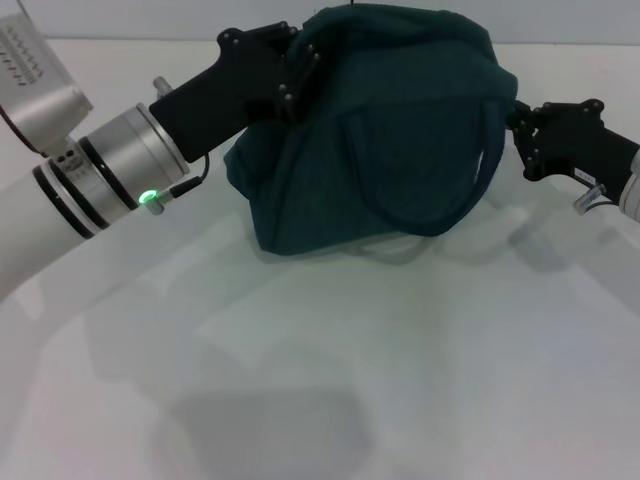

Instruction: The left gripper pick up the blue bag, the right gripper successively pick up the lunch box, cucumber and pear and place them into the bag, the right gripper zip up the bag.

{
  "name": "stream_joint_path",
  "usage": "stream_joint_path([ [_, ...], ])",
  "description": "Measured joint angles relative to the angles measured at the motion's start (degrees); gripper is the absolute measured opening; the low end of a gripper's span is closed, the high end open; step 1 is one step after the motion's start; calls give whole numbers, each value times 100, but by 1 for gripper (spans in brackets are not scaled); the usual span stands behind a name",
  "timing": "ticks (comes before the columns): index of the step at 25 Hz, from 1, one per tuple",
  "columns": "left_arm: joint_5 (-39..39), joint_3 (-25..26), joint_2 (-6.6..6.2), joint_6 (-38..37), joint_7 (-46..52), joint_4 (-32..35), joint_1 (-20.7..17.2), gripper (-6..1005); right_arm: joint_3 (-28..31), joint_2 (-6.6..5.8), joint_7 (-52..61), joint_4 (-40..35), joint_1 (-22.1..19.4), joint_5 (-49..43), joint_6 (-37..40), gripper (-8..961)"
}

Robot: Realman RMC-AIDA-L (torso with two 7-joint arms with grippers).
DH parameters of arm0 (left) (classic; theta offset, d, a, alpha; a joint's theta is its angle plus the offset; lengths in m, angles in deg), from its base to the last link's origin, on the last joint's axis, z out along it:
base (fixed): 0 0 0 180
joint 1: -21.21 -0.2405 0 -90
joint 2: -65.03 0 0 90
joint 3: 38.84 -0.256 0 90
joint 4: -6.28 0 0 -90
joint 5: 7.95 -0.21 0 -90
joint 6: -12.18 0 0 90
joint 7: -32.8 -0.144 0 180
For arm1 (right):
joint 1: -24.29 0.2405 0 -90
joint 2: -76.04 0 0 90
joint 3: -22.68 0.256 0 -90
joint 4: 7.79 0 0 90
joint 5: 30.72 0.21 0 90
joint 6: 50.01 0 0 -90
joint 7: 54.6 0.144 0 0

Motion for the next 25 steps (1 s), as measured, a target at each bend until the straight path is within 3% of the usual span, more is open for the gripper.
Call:
stream_joint_path([
  [12, 166, 34, 26, 49, 161, 267, -114, 256, 34, 9, 395, -187, -227, 106, 402, 180],
  [14, 189, 34, 12, 18, 311, 267, -176, 262, 34, -12, 602, -237, -298, 106, 485, 191],
  [17, 294, 33, -2, -129, 527, 234, -270, 272, 35, -118, 1049, -327, -437, 68, 783, 293],
  [20, 428, 36, -23, -331, 744, 201, -367, 411, 165, -261, 1380, -331, -631, 62, 1426, 394],
  [21, 468, 38, -32, -395, 804, 191, -404, 457, 411, -293, 1493, -271, -781, 60, 2088, 428],
  [23, 555, 37, -68, -616, 931, 183, -483, 522, 542, -304, 1531, -243, -855, 56, 2405, 488],
  [25, 543, -2, -179, -1171, 1162, 167, -578, 561, 664, -348, 1595, -233, -980, 41, 3068, 548],
])
